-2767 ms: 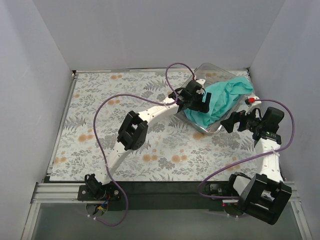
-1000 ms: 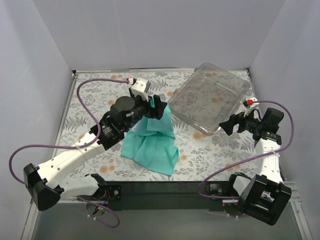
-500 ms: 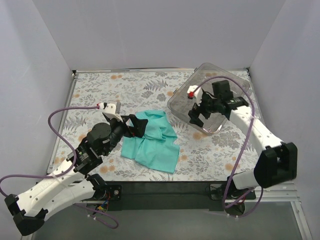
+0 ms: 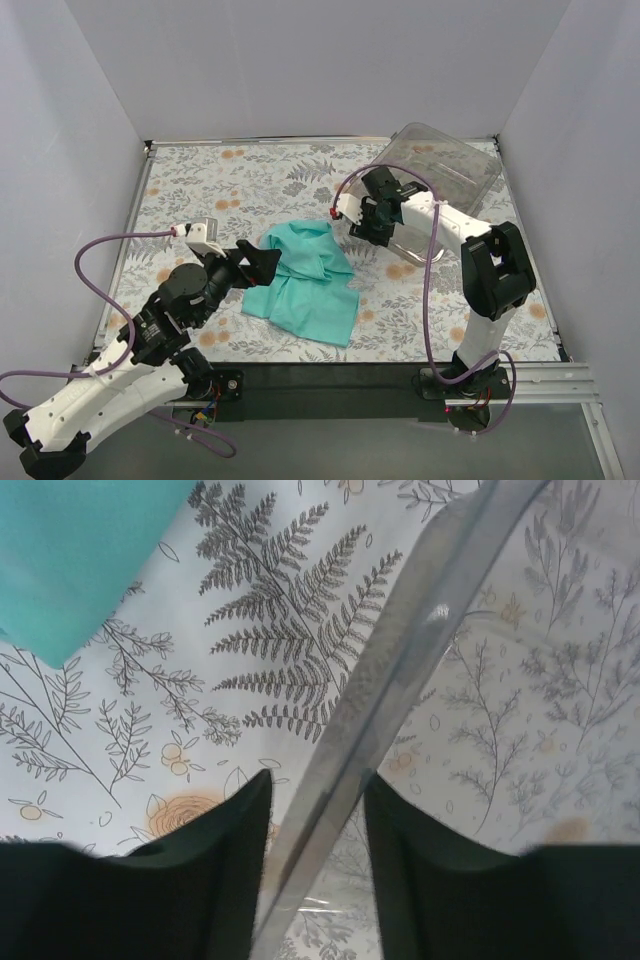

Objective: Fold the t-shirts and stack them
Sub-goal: Flatten the tshirt out

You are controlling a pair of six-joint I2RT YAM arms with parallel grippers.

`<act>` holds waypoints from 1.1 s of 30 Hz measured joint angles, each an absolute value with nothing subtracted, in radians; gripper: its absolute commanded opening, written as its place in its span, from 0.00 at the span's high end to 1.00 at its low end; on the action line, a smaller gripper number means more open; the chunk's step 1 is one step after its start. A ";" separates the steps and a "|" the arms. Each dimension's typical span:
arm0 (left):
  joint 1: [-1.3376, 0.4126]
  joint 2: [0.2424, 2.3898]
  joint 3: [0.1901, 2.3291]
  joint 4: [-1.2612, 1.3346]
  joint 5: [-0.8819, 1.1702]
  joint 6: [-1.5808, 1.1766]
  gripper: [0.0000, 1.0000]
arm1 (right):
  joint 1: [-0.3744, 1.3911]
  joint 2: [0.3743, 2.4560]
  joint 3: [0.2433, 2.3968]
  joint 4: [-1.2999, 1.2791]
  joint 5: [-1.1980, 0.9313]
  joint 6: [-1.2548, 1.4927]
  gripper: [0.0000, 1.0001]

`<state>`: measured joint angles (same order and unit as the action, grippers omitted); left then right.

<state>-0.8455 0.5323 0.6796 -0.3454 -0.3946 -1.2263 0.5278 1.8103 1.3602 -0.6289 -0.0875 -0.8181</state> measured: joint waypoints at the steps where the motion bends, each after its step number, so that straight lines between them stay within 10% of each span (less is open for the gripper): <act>1: -0.846 0.534 0.680 -0.349 -0.397 -1.228 0.07 | 0.529 1.811 1.358 -0.640 -0.073 -0.825 0.70; 12: -0.846 0.555 0.667 -0.347 -0.403 -1.231 0.07 | 0.457 1.500 1.039 -0.633 -0.016 -1.038 0.80; 26: -0.846 0.623 0.644 -0.308 -0.377 -1.227 0.07 | 0.158 1.148 0.861 -0.680 -0.097 -1.137 0.17; 33: -0.846 0.613 0.644 -0.305 -0.374 -1.227 0.07 | 0.170 1.260 1.134 -0.682 -0.307 -0.866 0.20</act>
<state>-0.8455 0.6132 0.6441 -0.3050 -0.3744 -1.2274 0.1696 1.2598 1.1336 -0.6819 -0.3069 -0.8658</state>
